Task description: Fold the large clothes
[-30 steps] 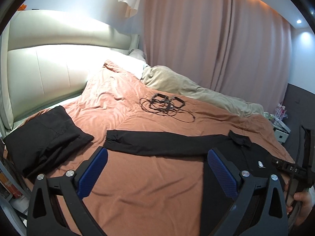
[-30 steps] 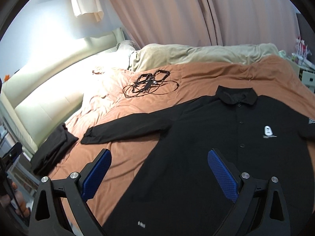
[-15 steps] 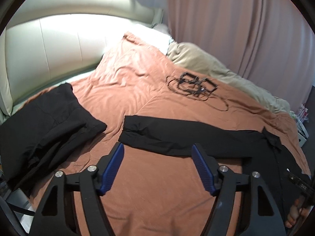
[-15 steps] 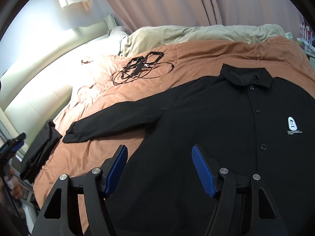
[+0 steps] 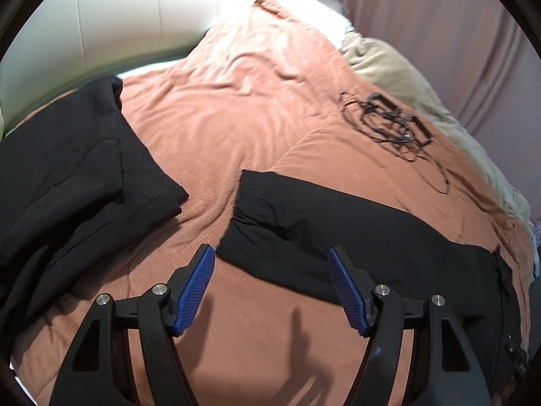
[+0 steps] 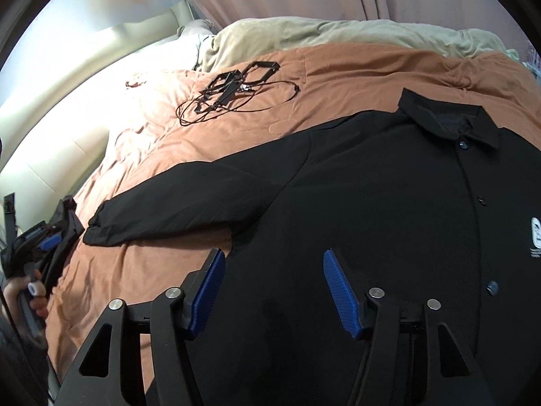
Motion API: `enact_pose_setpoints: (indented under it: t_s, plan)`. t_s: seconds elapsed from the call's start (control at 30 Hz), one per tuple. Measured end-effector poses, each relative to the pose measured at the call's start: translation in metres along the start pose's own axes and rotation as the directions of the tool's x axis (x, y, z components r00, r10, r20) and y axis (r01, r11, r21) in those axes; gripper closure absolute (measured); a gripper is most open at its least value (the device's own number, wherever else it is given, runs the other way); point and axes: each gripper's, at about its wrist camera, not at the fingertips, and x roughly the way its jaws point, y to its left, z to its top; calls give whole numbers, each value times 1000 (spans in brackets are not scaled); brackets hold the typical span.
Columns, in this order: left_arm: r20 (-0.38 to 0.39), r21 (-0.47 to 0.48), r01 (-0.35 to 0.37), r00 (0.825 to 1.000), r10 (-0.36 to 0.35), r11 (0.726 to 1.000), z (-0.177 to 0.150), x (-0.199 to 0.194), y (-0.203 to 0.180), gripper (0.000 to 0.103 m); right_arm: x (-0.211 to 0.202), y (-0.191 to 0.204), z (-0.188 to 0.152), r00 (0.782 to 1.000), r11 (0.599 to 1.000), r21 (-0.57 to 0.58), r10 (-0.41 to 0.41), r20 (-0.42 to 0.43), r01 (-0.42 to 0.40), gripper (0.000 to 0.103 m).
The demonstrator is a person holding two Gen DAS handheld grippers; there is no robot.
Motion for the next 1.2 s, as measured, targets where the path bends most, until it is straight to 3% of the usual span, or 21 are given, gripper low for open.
enact_pose_setpoints:
  t_s: [0.23, 0.33, 0.5, 0.57, 0.73, 0.87, 0.97, 1.1, 1.13, 1.2]
  plan:
    - [-63, -81, -61, 996, 56, 995, 5, 50, 20, 33, 26, 0, 13, 1000, 1000, 0, -19, -25, 19, 50]
    - [-72, -89, -75, 995, 69, 993, 4, 65, 21, 33, 38, -6, 19, 999, 1000, 23, -10, -46, 11, 60]
    - [-63, -70, -111, 992, 107, 991, 7, 80, 13, 60, 54, -15, 25, 997, 995, 93, 27, -69, -20, 72]
    - [-46, -61, -95, 995, 92, 994, 11, 73, 9, 75, 58, -16, 27, 997, 994, 109, 30, -68, -22, 77]
    - [43, 21, -82, 996, 81, 996, 27, 40, -11, 82, 68, -26, 32, 992, 975, 196, 116, -58, -102, 83]
    - [118, 44, -32, 993, 27, 999, 44, 3, -27, 89, 79, -31, 32, 980, 952, 257, 190, -60, -169, 83]
    - [163, 66, 7, 987, -17, 998, 56, -25, -41, 93, 97, -30, 23, 977, 953, 270, 175, -119, -138, 83]
    - [215, 102, 57, 973, -78, 993, 69, -64, -68, 95, 96, -27, 24, 979, 963, 237, 162, -127, -128, 83]
    - [234, 115, 77, 967, -102, 990, 73, -78, -77, 95, 88, -26, 26, 978, 961, 241, 168, -122, -135, 82]
    - [259, 132, 103, 957, -134, 986, 78, -96, -91, 95, 74, -28, 30, 979, 957, 253, 175, -102, -145, 61]
